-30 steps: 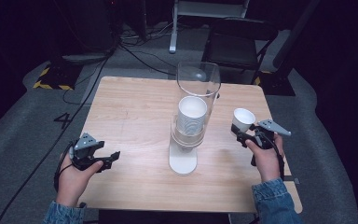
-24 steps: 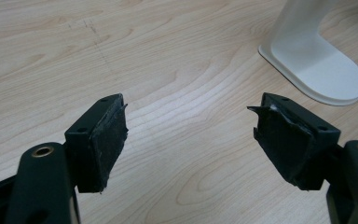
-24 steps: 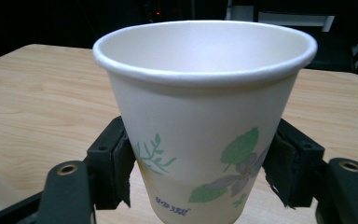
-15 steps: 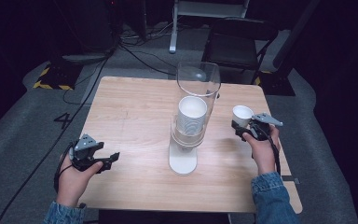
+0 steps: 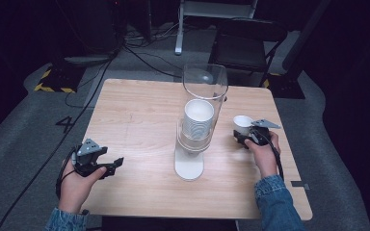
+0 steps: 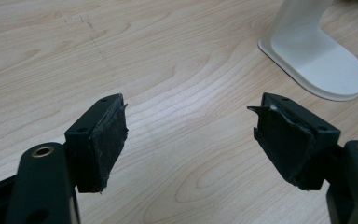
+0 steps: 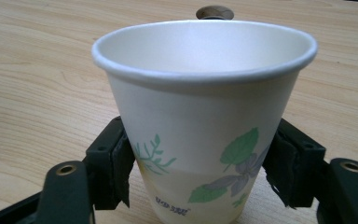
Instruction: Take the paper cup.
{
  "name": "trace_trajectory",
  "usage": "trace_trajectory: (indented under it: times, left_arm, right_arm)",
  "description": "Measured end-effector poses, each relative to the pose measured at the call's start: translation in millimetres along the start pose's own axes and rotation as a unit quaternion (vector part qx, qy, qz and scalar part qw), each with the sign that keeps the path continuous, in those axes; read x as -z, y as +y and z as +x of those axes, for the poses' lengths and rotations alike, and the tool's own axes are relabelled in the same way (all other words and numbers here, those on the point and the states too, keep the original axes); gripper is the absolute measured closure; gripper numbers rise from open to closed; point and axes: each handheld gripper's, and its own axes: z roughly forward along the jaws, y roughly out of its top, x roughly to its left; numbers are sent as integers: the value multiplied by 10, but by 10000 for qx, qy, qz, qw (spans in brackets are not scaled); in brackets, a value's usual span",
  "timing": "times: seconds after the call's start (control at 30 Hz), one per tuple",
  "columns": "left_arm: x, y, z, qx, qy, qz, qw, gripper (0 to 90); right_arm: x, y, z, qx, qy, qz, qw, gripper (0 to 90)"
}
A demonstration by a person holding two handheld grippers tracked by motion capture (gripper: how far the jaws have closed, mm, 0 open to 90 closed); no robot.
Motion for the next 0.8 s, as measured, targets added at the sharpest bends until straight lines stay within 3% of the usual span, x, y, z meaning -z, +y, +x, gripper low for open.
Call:
trace_trajectory:
  times: [0.67,0.8]
  left_arm:
    - [10,1,-1,4,11,-15,10000,247]
    - [9,0,-3,9,-3,-11,10000,246]
  right_arm:
    - [-39,-84,-20,122,90,121,9998,296]
    - [-38,-94,-19,88,88,191,9997,235]
